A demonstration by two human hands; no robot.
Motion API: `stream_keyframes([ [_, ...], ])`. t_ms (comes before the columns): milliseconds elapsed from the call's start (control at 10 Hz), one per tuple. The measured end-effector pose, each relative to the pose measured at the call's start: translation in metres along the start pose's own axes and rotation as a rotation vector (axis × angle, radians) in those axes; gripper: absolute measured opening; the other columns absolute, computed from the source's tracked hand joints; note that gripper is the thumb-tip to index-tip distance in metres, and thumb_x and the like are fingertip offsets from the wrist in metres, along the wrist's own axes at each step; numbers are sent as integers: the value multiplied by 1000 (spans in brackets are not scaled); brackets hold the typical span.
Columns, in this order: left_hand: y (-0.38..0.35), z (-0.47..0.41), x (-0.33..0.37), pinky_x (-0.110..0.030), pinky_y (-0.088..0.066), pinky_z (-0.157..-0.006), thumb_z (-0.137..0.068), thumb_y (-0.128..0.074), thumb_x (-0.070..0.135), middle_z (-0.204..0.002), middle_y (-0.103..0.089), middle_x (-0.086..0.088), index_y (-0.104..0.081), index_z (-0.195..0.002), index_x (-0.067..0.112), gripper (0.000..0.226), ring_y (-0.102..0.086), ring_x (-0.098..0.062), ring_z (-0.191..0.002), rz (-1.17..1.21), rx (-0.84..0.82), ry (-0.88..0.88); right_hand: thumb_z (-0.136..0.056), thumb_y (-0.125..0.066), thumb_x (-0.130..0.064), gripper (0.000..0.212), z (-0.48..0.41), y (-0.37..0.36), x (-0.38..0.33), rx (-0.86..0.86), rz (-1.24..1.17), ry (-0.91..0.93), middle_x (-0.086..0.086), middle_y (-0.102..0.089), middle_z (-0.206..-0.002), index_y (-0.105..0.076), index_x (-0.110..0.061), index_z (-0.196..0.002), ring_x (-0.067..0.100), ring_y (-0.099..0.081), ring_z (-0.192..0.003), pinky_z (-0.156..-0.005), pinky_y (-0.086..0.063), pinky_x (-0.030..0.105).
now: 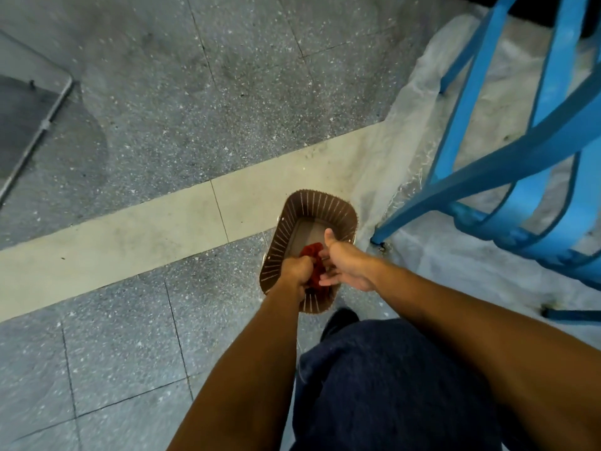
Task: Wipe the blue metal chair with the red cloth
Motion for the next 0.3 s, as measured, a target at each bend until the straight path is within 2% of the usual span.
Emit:
stream_keyframes([
  [100, 0, -2, 4, -47, -61, -90, -98, -53, 9, -105, -73, -17, -68, -117, 3, 25, -72, -32, -94, -35, -18, -24, -104, -21, -59, 74, -4, 2, 0, 58, 52, 62, 19, -56, -141, -50, -4, -144, 34, -64, -110, -91, -59, 41],
  [200, 2, 2, 6, -44, -60, -82, -103, -46, 11, -98, -73, -17, -66, -114, 12, 23, -70, -30, -85, -41, -41, -54, -104, -20, -60, 74, -4, 11, 1, 86, 61, 127, 17, -60, -138, -54, -6, -140, 32, -66, -109, -87, -59, 38],
  [300, 7, 5, 5, -45, -52, -76, -102, -49, 19, -103, -74, -22, -61, -126, 12, 28, -63, -34, -84, -64, -11, -83, -105, -23, -58, 70, 4, 21, 3, 104, 15, 148, 17, -61, -136, -55, -7, -140, 33, -66, -109, -82, -59, 37],
])
Point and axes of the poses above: each hand's wrist, its own z-axis away from the middle knuckle, its own y-axis out of the back of the hand, x = y × z, the point moved 1 cm from there along -z, towards the middle knuckle
